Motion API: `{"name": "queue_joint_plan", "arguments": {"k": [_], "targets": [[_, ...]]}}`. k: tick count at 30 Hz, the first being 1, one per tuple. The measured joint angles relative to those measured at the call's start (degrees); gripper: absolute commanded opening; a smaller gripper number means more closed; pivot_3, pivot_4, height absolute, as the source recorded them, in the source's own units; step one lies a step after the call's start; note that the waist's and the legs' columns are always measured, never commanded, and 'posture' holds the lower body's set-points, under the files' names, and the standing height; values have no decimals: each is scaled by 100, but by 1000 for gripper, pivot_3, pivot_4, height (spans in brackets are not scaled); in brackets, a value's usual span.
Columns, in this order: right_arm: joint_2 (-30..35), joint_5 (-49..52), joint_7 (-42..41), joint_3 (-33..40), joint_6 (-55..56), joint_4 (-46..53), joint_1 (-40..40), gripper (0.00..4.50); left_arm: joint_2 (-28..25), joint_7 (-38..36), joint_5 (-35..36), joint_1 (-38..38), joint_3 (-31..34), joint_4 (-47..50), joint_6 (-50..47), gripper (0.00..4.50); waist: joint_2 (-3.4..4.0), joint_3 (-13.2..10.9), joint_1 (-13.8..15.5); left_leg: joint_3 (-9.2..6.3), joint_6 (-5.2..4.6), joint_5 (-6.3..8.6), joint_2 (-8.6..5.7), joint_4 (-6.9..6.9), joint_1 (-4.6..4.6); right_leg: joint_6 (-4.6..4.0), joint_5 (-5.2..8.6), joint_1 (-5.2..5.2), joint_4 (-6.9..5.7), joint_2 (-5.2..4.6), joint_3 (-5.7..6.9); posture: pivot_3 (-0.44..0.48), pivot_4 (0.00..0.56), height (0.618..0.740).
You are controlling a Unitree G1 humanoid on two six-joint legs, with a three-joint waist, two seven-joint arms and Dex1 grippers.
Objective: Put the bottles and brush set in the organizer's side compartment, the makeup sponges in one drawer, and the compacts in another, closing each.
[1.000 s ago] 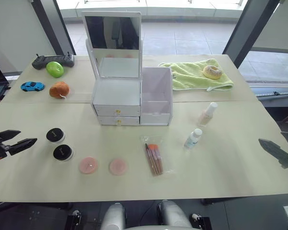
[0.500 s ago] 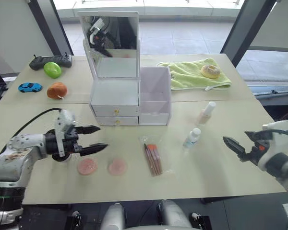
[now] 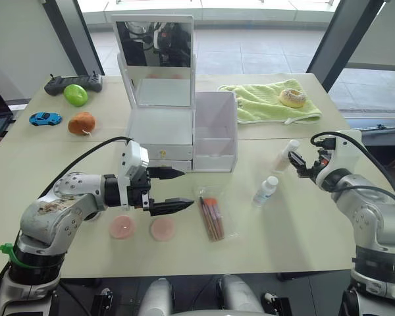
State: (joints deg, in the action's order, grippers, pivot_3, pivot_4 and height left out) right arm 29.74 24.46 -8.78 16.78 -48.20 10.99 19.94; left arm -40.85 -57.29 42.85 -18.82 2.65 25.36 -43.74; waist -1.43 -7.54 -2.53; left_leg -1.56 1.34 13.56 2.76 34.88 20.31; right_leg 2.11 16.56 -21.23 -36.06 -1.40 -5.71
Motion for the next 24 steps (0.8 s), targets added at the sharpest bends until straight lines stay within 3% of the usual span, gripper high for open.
{"name": "queue_joint_plan", "arguments": {"k": [8,24], "targets": [[-241,-257,-220,-305,418,-537,185,4500,150,559,3,-164,-269,16,-431,4471,3,-1,-11,-2,0,0,0,1,0,1,-1,0,-2,3,-1,0,150,740],[-300,-303,-357,-376,439,-530,362,4500,307,1050,458,-564,-262,98,-876,4471,5,-2,-5,-5,0,0,-1,2,1,2,-1,0,-1,3,-1,0,150,740]]}}
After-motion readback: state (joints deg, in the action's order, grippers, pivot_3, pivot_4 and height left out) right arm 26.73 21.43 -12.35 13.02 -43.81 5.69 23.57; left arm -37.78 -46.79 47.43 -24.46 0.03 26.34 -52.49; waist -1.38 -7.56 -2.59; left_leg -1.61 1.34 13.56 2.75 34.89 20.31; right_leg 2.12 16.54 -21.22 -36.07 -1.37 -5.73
